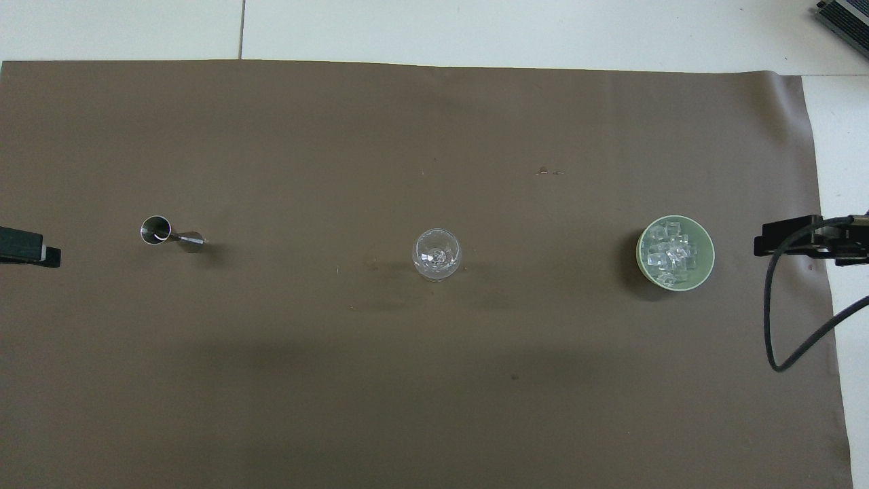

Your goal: Pour wine and add ice with both arms

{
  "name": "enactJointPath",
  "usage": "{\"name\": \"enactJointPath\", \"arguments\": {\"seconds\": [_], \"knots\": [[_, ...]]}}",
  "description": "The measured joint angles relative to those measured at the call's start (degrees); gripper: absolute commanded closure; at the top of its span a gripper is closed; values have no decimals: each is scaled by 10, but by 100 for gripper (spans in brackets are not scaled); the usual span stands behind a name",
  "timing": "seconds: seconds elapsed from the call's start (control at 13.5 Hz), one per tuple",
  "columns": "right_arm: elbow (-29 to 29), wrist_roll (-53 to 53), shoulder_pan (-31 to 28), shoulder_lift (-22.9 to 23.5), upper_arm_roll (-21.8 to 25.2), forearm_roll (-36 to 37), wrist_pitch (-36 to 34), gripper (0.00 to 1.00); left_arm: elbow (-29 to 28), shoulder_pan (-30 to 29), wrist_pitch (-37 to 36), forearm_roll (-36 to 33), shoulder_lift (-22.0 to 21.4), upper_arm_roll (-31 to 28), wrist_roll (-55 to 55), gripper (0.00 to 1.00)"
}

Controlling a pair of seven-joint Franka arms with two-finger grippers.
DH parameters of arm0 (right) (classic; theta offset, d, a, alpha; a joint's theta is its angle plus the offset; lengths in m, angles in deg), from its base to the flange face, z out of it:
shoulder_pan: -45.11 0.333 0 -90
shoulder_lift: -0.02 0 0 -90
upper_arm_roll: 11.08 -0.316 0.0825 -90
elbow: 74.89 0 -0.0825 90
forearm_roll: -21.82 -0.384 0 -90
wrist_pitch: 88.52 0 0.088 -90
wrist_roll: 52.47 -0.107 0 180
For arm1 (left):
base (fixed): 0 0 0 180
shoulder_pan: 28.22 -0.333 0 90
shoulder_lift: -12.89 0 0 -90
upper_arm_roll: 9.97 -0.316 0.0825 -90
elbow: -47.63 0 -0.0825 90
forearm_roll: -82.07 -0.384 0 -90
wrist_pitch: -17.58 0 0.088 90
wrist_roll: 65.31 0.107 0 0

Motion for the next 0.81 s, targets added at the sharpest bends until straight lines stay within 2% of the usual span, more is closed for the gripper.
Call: {"name": "enactJointPath", "arguments": {"seconds": [0.44,0.81], "knots": [[0,0,0,0,0,0,0,0,-77,-67,31,83,9,-1,-45,0],[0,0,0,0,0,0,0,0,-108,-89,35,142,21,-1,-171,0]]}}
